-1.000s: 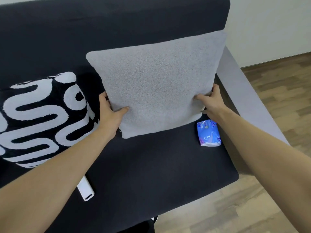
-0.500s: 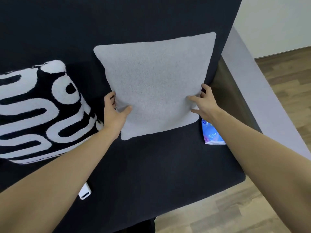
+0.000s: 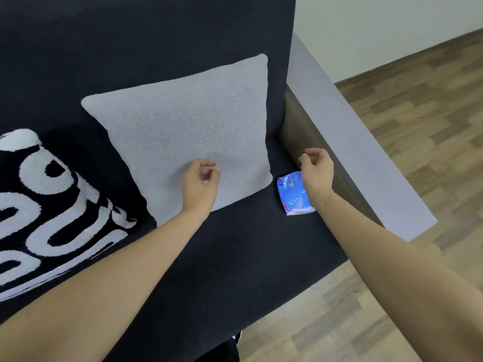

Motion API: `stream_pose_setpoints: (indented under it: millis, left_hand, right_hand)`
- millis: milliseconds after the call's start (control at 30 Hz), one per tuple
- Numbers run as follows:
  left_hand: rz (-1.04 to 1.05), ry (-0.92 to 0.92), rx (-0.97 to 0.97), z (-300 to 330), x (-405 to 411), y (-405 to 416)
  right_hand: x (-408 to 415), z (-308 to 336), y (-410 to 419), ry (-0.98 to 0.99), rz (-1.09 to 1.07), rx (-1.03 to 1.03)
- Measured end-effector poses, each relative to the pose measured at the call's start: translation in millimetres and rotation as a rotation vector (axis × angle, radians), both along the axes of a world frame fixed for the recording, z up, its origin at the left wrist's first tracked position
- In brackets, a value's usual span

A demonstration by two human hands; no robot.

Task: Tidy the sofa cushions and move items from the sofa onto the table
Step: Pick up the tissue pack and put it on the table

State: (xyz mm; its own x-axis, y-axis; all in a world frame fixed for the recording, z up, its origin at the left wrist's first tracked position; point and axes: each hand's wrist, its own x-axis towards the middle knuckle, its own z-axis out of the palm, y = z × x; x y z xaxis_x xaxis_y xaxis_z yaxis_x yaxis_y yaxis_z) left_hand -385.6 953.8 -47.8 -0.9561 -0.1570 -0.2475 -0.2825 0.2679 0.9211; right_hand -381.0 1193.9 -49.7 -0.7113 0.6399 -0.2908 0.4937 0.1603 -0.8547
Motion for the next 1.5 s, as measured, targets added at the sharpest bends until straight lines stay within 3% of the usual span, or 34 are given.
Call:
stream_pose_setpoints:
  millis: [267,633,900,1067,1167,1500]
  left_hand:
    - [-0.303,-0.146,-0.077,-31,-2,93]
    - [-0.508,-0.185,-0.277,-117,-46,201]
    - [-0.643,-0.248,-0.436,-169,-63,228]
    - [-0.608,-0.163,-0.483,-170,-59,219]
    - [-0.601,-0.11,-0.509,-160,-56,213]
    - [-0.661,0.039,-0.491,-85,-11,177]
  right_hand:
    - [58,-47,47,-0.167,-0.203,-0.041]
    - [74,-155,53,-0.343,-0.364,-0.4]
    - [74,-191,58,-0.328,-0.437,-0.609]
    - [69,-188,55,-0.272,-0.472,-0.693]
    - [72,-178,51,-0.266,-0.497,-0.653]
    - [123,-103,33,-0.261,-0.5,-0.215]
